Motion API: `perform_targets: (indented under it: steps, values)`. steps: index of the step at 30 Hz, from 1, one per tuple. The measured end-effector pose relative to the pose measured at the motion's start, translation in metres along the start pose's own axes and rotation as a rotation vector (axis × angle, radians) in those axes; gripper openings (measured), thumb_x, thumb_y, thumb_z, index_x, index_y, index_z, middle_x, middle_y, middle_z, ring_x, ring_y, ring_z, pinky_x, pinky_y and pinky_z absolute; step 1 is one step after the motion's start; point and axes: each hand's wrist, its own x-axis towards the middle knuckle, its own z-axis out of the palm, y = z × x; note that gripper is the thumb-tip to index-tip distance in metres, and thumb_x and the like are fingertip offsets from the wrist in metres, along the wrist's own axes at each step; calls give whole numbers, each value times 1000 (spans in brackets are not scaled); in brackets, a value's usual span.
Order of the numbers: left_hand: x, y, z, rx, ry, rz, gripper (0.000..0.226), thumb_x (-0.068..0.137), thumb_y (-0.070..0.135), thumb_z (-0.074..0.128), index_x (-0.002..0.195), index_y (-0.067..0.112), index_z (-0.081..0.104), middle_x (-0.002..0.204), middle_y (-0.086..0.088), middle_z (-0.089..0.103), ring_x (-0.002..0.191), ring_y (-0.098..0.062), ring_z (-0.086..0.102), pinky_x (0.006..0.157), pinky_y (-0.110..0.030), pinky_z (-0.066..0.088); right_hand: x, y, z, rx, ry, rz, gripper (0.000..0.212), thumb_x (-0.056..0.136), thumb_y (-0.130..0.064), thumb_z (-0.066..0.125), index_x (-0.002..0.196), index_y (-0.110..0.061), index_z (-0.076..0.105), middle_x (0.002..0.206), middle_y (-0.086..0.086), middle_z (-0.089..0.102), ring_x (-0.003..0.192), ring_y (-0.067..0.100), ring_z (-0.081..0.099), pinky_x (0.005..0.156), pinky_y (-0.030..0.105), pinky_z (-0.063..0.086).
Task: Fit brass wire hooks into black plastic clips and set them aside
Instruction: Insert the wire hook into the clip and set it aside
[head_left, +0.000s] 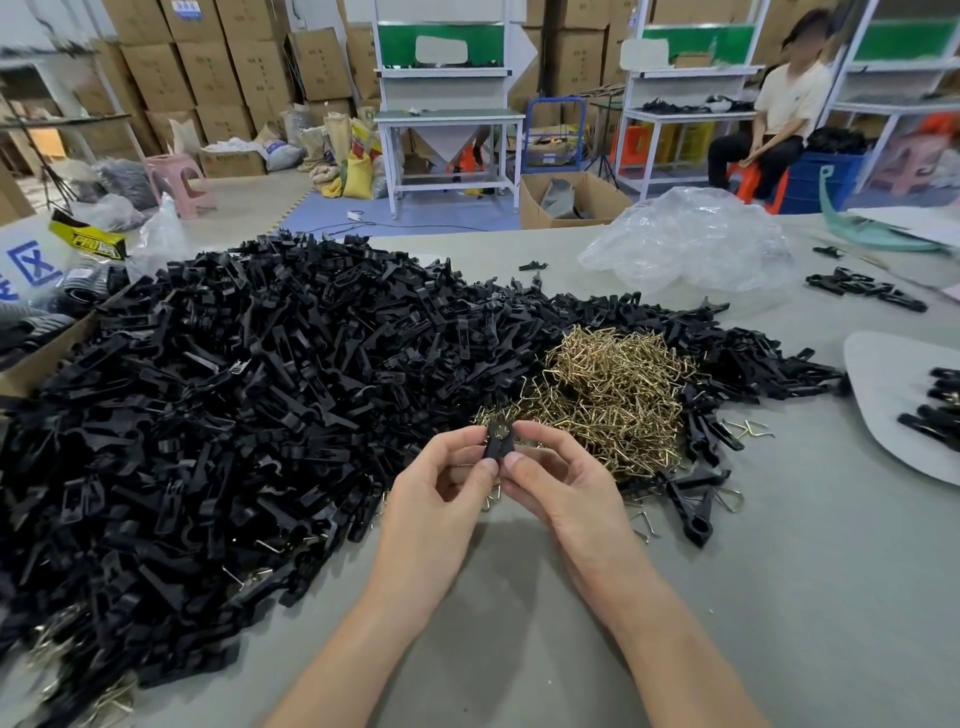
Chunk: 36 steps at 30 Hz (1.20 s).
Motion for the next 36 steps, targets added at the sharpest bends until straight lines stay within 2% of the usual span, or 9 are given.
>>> perform_targets:
  steps: [6,13,16,18,21,26,28,32,36]
  values:
    - [0,-2,-1,22,-3,18,21,94,6,65,108,21,70,93,12,76,85,-5,71,76,-11,50,-2,0,1,-45,-5,-27,27,91,4,67,110,-14,72,103,12,76,101,23,73,82,25,58]
    - [-4,0,1,166,48,82,20,94,13,67,99,33,67,88,22,71,79,3,66,71,-5,44,-4,0,-1,-139,2,-68,21,89,-9,72,110,-12,73,105,13,76,103,25,72,84,26,58]
    - [-7,0,2,205,39,91,18,94,17,65,100,34,66,90,22,71,78,0,66,69,-8,45,-2,0,-2,-93,9,-44,17,89,-11,71,106,-7,72,105,16,76,104,33,72,88,34,59]
    - [-7,1,3,196,33,92,24,95,12,61,100,36,65,90,23,70,75,1,65,65,-7,44,-1,-1,-3,-77,-7,-35,23,86,-14,72,107,-4,68,108,18,74,107,38,70,92,40,59]
    - [-8,3,1,231,3,126,46,95,2,52,103,45,63,100,23,66,92,2,64,70,-6,44,-2,-1,-4,-132,-87,-45,38,84,-23,69,120,-15,67,115,8,73,113,31,68,93,40,58]
    - [-4,1,-2,142,11,49,62,92,-10,43,112,42,68,102,20,71,99,2,65,82,-5,44,-2,-1,-4,-128,-133,-65,29,88,-27,63,115,-19,73,118,6,74,111,24,70,103,47,52]
    - [0,-3,-7,298,78,73,51,93,-4,46,120,35,64,98,18,69,94,4,62,80,-6,43,0,-3,-5,-80,-57,-67,23,85,-28,63,104,-26,77,112,3,76,105,19,72,104,44,52]
    - [2,-15,-14,850,44,268,19,94,20,57,110,23,68,98,10,63,92,-14,56,86,-32,46,7,-4,-14,100,112,-46,23,84,-23,62,104,-21,74,103,2,77,97,19,70,97,40,52]
    - [-3,-14,-6,1144,1,118,34,90,59,53,105,31,66,97,9,58,97,-16,54,87,-32,41,9,-5,-14,123,164,-1,19,101,-11,52,103,-15,71,98,2,77,94,19,69,90,33,56]
